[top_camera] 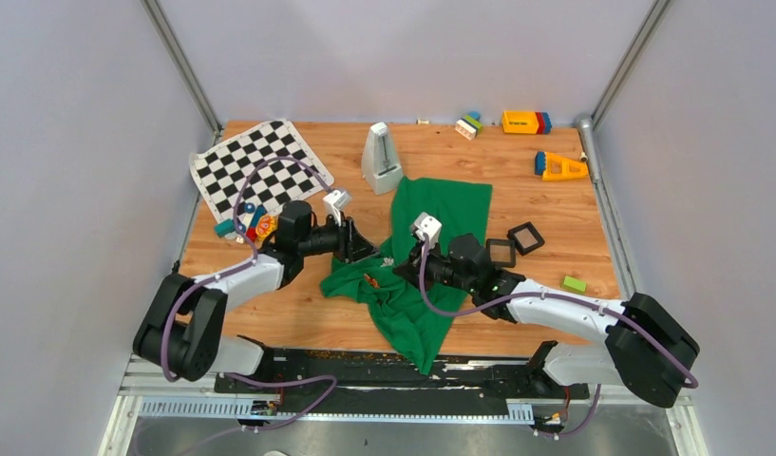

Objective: Remove the brooch from the garment

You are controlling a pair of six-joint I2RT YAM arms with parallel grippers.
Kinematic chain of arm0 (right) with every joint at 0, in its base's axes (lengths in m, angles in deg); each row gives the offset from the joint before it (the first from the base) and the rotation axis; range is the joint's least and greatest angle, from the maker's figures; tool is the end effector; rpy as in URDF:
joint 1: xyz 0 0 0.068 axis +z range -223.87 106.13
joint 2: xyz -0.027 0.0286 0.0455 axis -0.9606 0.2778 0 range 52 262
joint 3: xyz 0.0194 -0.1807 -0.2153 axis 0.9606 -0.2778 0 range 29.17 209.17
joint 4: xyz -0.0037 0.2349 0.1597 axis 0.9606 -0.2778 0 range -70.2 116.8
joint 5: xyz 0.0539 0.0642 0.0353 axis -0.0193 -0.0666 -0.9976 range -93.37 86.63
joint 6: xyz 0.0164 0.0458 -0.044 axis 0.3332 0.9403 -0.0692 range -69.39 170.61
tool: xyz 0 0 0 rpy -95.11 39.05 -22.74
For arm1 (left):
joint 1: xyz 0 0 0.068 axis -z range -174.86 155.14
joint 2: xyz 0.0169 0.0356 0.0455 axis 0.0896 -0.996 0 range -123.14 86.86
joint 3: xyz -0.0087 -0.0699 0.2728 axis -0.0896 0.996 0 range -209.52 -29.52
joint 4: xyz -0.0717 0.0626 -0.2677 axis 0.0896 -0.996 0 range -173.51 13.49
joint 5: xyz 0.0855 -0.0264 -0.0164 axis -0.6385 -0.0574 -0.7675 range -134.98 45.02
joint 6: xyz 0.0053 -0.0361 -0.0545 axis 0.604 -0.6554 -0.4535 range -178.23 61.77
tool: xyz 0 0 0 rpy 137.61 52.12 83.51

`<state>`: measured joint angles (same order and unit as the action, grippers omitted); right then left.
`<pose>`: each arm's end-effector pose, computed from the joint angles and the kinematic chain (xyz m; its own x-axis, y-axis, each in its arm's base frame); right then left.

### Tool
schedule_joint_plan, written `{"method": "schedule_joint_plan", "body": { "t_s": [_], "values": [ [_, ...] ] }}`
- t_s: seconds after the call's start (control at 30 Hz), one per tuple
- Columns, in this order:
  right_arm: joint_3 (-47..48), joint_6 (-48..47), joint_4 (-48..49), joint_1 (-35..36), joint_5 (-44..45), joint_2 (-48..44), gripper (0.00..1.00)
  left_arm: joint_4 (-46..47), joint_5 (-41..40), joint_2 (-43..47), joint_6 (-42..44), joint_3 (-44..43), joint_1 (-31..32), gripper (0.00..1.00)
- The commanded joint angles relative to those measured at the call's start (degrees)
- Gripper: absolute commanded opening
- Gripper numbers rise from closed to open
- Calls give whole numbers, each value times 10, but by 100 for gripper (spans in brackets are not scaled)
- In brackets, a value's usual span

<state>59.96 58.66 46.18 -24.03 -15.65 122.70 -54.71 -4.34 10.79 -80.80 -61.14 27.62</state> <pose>0.1794 0.2294 0.2012 -0.3467 -0.1985 -0.9168 -0.8348 0.5109 0.2051 0.2577 -0.1431 0.1895 -0.6531 -0.0449 -0.7560 0.6443 0.4917 -0.5858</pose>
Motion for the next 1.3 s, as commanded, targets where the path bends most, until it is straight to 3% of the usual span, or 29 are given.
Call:
{"method": "schedule_joint_plan", "body": {
  "t_s": [0.0,0.23,0.47,0.57,0.67,0.9,1.27],
  "values": [
    [-1,-23,36,4,-24,-20,0,94,97,-46,-46,-14,4,44],
    [0,-25,33,3,-17,-17,0,117,141,-113,-70,-29,12,43],
    [14,-24,24,4,-25,7,0,125,159,-126,-78,-35,23,41],
    [21,-23,20,3,-29,19,0,125,168,-132,-79,-40,28,26],
    [24,-21,17,3,-15,22,0,126,168,-128,-80,-40,29,1],
    [50,-15,-20,3,43,55,0,54,90,-57,-28,-27,29,0],
    [91,-1,-68,3,86,109,0,-46,-133,96,43,12,29,0]
  ]
}}
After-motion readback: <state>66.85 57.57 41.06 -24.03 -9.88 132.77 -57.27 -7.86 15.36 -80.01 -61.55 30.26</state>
